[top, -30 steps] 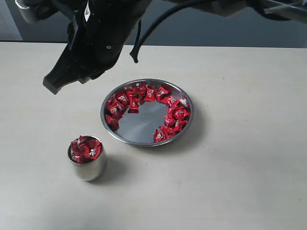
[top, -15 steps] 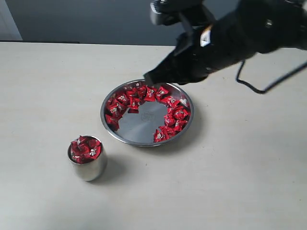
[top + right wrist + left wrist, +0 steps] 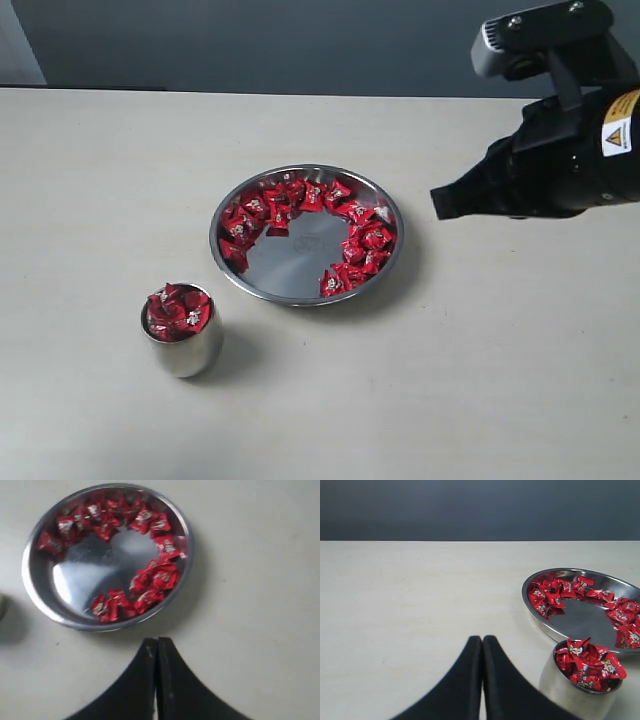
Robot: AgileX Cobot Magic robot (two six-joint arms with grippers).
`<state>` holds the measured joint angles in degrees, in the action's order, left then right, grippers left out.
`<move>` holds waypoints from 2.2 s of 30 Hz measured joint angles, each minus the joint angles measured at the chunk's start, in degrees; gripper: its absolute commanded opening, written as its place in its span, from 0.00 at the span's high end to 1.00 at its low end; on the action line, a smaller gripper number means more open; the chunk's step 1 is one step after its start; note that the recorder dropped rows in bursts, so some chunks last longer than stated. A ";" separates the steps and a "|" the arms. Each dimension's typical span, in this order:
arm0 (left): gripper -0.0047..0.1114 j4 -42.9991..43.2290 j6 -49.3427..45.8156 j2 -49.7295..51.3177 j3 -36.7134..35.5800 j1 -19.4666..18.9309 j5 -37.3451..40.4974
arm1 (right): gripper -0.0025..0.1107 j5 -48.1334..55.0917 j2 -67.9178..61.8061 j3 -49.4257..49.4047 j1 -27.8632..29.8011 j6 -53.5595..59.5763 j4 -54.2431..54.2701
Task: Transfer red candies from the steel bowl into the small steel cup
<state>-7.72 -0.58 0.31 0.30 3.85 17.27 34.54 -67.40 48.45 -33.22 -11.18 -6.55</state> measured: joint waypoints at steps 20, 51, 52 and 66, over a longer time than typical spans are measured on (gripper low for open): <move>0.96 0.13 0.00 0.00 0.00 -0.26 0.00 | 0.98 -32.60 37.95 -42.90 31.27 -11.55 -9.41; 0.96 0.13 0.00 -0.05 -0.09 -0.26 0.00 | 0.98 -13.12 67.14 -48.17 38.63 8.76 6.01; 0.96 0.13 0.00 -0.05 -0.09 -0.26 0.00 | 0.98 -13.12 67.14 -48.17 38.88 9.02 6.12; 0.96 0.13 0.00 -0.05 -0.09 -0.26 0.00 | 0.98 -13.15 67.14 -48.17 42.70 9.40 7.07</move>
<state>-7.59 -0.58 0.26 0.21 3.59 17.27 21.39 -0.26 0.27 9.48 -1.79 0.51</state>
